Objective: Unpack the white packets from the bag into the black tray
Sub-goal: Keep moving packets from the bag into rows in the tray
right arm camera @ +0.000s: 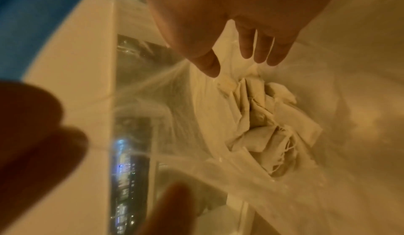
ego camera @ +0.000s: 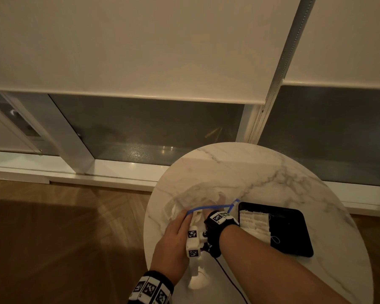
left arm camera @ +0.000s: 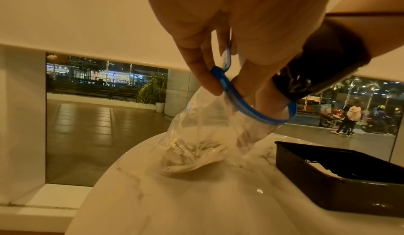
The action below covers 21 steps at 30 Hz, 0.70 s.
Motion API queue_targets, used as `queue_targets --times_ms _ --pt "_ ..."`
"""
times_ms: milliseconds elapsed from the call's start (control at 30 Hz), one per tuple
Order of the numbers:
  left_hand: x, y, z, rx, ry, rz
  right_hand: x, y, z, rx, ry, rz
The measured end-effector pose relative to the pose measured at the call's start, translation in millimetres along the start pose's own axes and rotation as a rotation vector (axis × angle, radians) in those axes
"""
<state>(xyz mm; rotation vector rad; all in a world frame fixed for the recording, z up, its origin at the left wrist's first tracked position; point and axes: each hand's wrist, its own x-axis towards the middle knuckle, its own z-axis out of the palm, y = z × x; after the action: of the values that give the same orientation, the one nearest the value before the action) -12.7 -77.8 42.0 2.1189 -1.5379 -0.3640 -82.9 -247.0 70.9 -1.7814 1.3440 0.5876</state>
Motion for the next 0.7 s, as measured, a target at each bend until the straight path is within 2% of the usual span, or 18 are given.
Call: queue_targets --times_ms 67,100,167,200,300,400,467,533,600,633,700 --pt "2 0 0 0.011 -0.008 -0.002 3 -2 4 -0.04 -0.02 -0.03" --pt "2 0 0 0.017 -0.013 -0.001 2 -4 5 0.016 -0.037 -0.018" --pt "2 0 1 0.02 -0.03 0.015 24 -7 9 0.384 -0.014 -0.03" --pt "1 1 1 0.013 -0.042 0.023 34 -7 12 0.357 0.042 -0.08" --pt "0 1 4 0.014 -0.055 0.034 52 -4 20 0.393 0.081 -0.015" --pt "0 -3 6 0.017 -0.046 0.022 63 7 34 0.192 -0.095 -0.05" --pt "2 -3 6 0.033 -0.059 0.025 64 4 32 0.512 -0.1 -0.046" --pt "3 -3 6 0.04 -0.066 0.028 60 2 26 0.505 -0.033 -0.058" --pt "5 -3 8 0.033 -0.067 0.025 54 0 15 0.525 -0.055 -0.001" --pt "6 -2 8 0.032 -0.067 0.021 57 -1 11 0.409 -0.073 -0.001" --pt "6 -2 9 0.031 -0.061 0.021 59 2 6 0.282 -0.065 0.11"
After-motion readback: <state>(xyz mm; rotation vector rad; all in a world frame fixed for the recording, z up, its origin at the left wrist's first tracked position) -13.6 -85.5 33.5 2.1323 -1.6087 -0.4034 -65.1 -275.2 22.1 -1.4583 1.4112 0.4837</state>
